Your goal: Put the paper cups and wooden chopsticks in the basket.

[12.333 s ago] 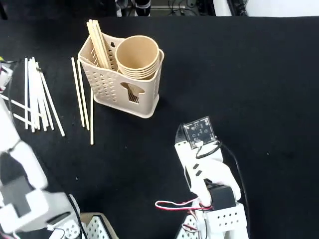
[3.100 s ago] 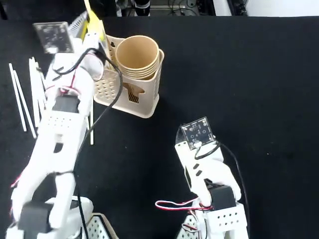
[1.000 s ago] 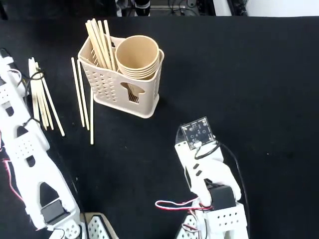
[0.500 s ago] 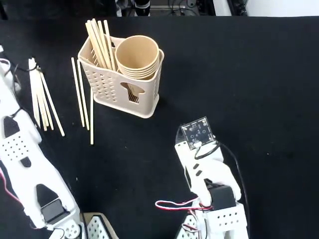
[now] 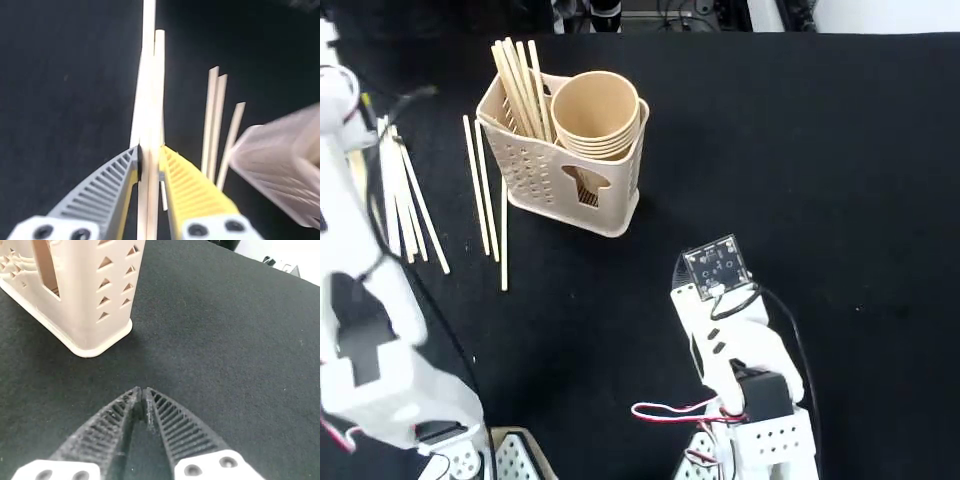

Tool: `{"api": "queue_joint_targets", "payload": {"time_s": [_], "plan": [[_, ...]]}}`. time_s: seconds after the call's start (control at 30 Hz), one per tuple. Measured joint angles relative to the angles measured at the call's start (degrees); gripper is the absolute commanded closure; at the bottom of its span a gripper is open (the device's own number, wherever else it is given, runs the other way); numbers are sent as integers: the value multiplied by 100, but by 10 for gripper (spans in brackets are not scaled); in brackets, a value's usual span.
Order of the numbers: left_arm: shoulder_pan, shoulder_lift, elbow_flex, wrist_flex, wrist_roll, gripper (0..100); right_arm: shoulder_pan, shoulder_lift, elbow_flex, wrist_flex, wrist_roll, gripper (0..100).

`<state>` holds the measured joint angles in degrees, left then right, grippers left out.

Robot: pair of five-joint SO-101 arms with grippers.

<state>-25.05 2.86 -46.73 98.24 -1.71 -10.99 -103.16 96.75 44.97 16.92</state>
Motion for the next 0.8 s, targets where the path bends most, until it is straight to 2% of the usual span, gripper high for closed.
{"api": "queue_joint_targets", "payload": {"time_s": [0.2, 0.4, 0.63, 0.8], "plan": [[703, -1662, 967, -800, 0, 971, 0, 0, 0, 0, 0, 984], [1231, -3200, 2840, -2092, 0, 971, 0, 0, 0, 0, 0, 984], [1618, -5213, 5732, -4527, -9, 971, 0, 0, 0, 0, 0, 984], [1837, -6497, 7859, -6831, -9, 972, 0, 0, 0, 0, 0, 984]]}}
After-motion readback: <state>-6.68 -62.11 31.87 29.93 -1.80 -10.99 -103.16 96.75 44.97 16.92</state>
